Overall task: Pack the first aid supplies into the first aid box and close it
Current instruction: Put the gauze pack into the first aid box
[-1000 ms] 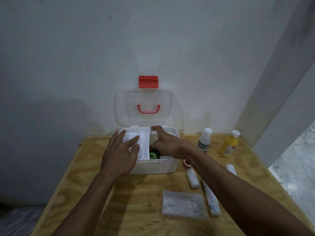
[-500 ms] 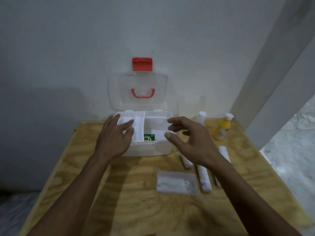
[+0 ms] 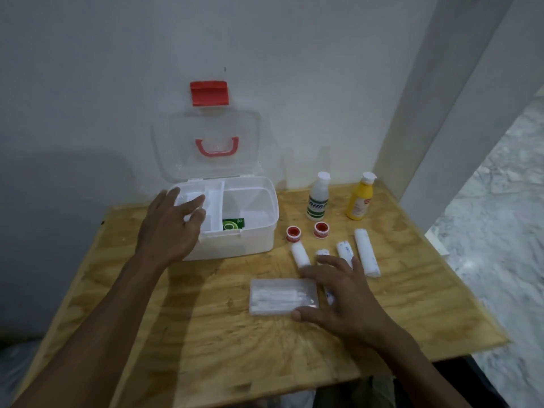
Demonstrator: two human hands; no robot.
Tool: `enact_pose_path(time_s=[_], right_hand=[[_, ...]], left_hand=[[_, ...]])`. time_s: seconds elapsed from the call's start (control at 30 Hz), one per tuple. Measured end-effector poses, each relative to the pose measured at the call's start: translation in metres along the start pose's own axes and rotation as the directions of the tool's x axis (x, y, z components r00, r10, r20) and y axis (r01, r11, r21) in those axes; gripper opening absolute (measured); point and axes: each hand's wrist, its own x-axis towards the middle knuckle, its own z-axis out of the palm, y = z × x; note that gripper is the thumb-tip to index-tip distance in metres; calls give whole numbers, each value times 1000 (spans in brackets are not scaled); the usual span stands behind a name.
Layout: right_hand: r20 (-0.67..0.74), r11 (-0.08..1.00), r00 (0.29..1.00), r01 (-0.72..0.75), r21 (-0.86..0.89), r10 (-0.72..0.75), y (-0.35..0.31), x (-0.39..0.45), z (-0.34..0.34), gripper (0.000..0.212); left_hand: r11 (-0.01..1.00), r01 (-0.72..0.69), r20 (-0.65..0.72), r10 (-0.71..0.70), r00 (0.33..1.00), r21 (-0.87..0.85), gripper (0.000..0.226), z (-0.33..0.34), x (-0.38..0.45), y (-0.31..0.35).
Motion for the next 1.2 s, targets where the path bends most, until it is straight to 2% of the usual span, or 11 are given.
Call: enact_pose_path(time_s=[0.2, 0.43, 0.63, 0.7, 0.8, 0.87, 1.07, 1.2], right_hand=[[3, 997, 998, 61, -41, -61, 1, 2, 7, 90], [-55, 995, 994, 95, 38, -93, -4, 1, 6, 89], [-126, 987, 987, 116, 107, -103, -20, 8, -38, 66], [-181, 982, 975, 149, 119, -126, -30, 23, -60, 64], [-256, 980, 951, 193, 51, -174, -46, 59, -84, 66], [-233, 985, 958, 170, 1, -165, -52, 86, -91, 71], [-23, 967, 995, 91, -238, -99, -61, 156, -71, 69], [20, 933, 996, 92, -348, -91, -60, 178, -55, 69]], left_hand=[[1000, -4, -8, 4, 1000, -3, 41, 1, 0, -1], [999, 18, 0, -18, 1000, -31, 41, 1, -1, 0], [999, 12, -13, -13, 1000, -48, 41, 2, -2, -1], [998, 9, -15, -9, 1000, -56, 41, 2, -2, -1], [997, 9, -22, -10, 1000, -74, 40, 2, -2, -1], [997, 7, -26, -9, 1000, -79, 40, 2, -2, -1], [996, 0, -30, -3, 1000, -85, 41, 1, -3, 0], [996, -3, -35, -1, 999, -89, 41, 1, -4, -2]])
